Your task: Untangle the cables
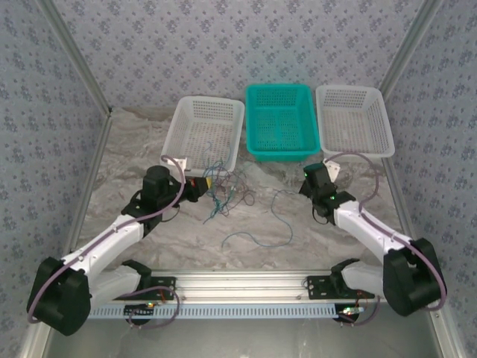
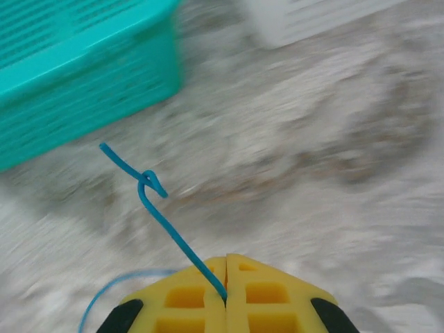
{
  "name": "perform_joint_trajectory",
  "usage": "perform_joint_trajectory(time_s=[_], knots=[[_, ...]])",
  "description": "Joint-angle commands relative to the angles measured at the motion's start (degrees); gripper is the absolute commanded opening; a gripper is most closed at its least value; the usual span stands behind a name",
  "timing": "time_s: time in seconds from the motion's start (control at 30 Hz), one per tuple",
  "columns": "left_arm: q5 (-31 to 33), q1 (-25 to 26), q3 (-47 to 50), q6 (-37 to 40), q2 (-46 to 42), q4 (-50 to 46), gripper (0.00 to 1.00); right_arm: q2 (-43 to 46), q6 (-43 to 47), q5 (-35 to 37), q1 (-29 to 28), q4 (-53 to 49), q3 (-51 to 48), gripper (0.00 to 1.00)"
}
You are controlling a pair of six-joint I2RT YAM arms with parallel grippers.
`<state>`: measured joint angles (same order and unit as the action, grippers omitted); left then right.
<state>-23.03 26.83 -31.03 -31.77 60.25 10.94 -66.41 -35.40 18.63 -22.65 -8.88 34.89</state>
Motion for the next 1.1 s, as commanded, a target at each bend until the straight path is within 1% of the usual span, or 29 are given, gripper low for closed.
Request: perform_joint_trajectory(time_s=[0.0, 0.07, 0.13, 0.23, 0.3, 0.37, 0.43, 0.47, 0.53, 0.6, 0.7, 0.77, 0.83, 0.9, 0.97, 1.03, 1.07], knots=[[-2.63, 2.63, -2.55, 5.03, 2.12, -1.87, 0.0, 1.42, 10.48, -22.2, -0.97, 6.77, 0.27, 0.0], [-2.81, 5.38, -3.63, 6.78, 4.02, -2.07, 0.0, 1.22, 11.18, -22.77, -1.28, 1.11, 2.57, 0.0], [-2.23, 7.82, -4.42, 8.19, 6.31, -2.52, 0.0, 2.62, 9.5, -20.08, -0.57, -2.23, 3.73, 0.0], [2.49, 10.89, -4.75, 8.68, 10.19, -2.77, 0.0, 6.62, 6.26, -17.88, 1.66, -5.68, 7.22, 0.0], [5.46, 11.77, -4.45, 8.18, 12.36, -1.99, 0.0, 8.88, 5.34, -17.21, 2.69, -7.05, 11.59, 0.0], [8.28, 12.01, -3.72, 7.7, 13.79, -0.85, 0.0, 9.26, 5.7, -14.88, 2.62, -9.59, 18.21, 0.0], [12.2, 12.02, -3.09, 7.79, 13.86, -1.24, 0.0, 8.74, 6.85, -8.7, 1.47, -13.55, 26.01, 0.0], [14.67, 12.0, -2.97, 8.22, 13.63, -2.41, 0.0, 8.39, 7.74, -3.78, 0.49, -15.03, 29.96, 0.0], [19.44, 12.02, -3.22, 9.96, 12.95, -6.36, 0.0, 7.52, 11.37, 0.76, -1.08, -14.53, 37.29, 0.0], [24.74, 12.02, -3.3, 11.04, 12.0, -10.68, 0.0, 6.0, 14.58, 2.19, -2.09, -13.17, 43.46, 0.0], [28.27, 12.02, -1.98, 13.0, 9.2, -13.86, 0.0, 2.37, 18.19, 1.26, -2.87, -10.6, 52.51, 0.0], [28.39, 12.02, -0.69, 14.18, 7.38, -14.66, 0.0, -0.42, 20.03, 0.13, -3.41, -9.18, 58.71, 0.0], [27.25, 11.99, 0.18, 14.98, 6.65, -15.35, 0.0, -3.26, 20.46, -2.86, -3.45, -8.01, 64.43, 0.0], [22.75, 12.02, 1.84, 16.29, 6.46, -13.4, 0.0, -7.14, 19.56, -7.12, -3.51, -7.05, 70.11, 0.0], [15.47, 12.15, 4.34, 17.75, 6.4, -9.15, 0.04, -11.5, 17.31, -11.46, -3.52, -5.88, 76.94, 0.0], [11.47, 12.99, 6.36, 18.9, 6.98, -6.04, 0.06, -15.97, 14.75, -14.07, -3.5, -5.16, 83.47, 0.0], [10.64, 13.5, 7.07, 19.56, 7.52, -5.19, 0.06, -18.66, 13.79, -15.39, -3.61, -4.81, 87.14, 0.0]])
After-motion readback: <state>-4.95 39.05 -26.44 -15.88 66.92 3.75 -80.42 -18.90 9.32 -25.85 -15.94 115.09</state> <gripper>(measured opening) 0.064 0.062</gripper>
